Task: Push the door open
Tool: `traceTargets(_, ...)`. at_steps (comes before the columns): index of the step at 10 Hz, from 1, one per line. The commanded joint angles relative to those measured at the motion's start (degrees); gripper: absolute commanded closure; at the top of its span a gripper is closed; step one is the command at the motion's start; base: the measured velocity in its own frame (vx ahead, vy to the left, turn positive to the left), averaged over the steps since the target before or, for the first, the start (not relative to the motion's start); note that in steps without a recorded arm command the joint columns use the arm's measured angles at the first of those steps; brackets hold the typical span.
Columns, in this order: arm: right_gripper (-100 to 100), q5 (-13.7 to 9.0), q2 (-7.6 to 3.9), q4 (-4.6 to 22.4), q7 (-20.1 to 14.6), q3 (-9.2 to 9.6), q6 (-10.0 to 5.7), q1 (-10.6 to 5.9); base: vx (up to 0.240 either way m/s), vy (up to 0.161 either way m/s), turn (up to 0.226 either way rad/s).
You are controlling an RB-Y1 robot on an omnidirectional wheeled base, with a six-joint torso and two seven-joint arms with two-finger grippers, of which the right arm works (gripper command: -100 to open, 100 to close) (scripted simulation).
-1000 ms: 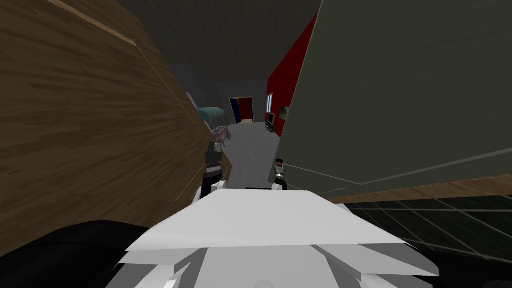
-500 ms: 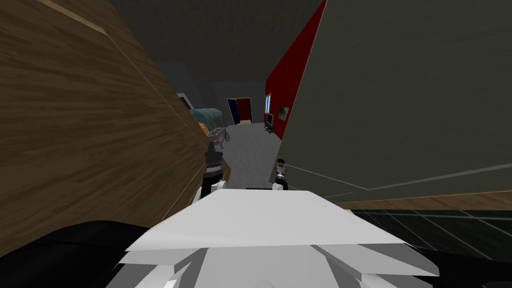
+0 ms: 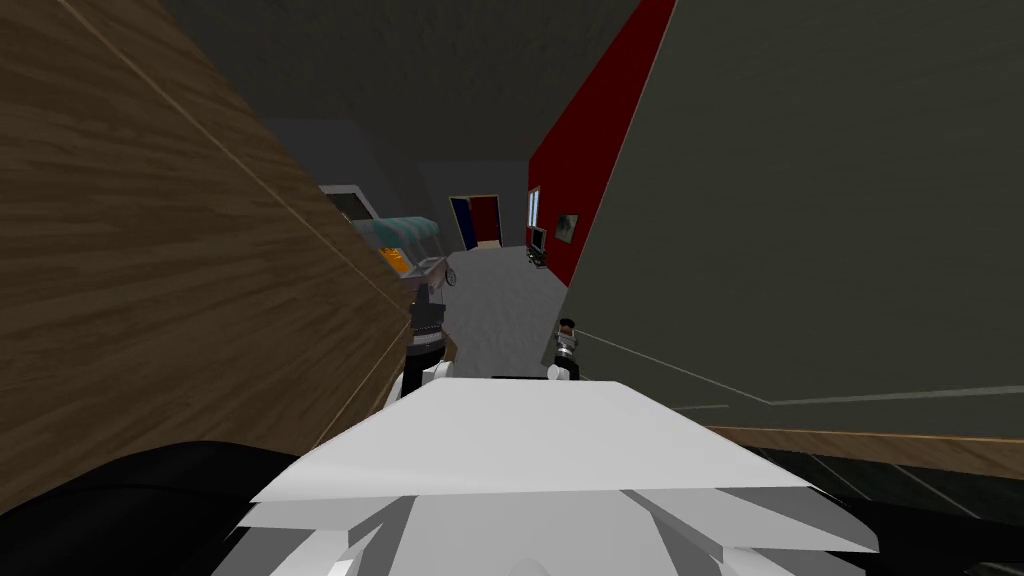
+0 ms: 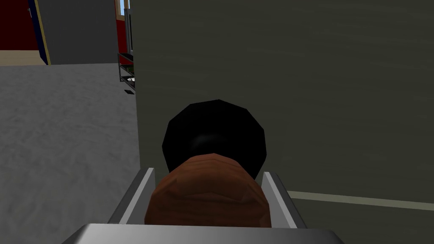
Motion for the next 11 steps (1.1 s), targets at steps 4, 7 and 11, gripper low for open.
traceTargets(4, 100, -1.7, -1.27, 0.3, 0.4, -2.95, -1.20, -0.23, 0.198, -0.012, -0.052)
traceTargets(7, 100, -3.1, -1.65, 0.5, 0.9, -5.13, -1.79, -0.38, 0.147, 0.004, -0.057)
traceTargets(11, 100, -4.4, -1.75, 0.8, 1.3, -7.29, -2.38, -0.53, 0.153, 0.005, -0.061)
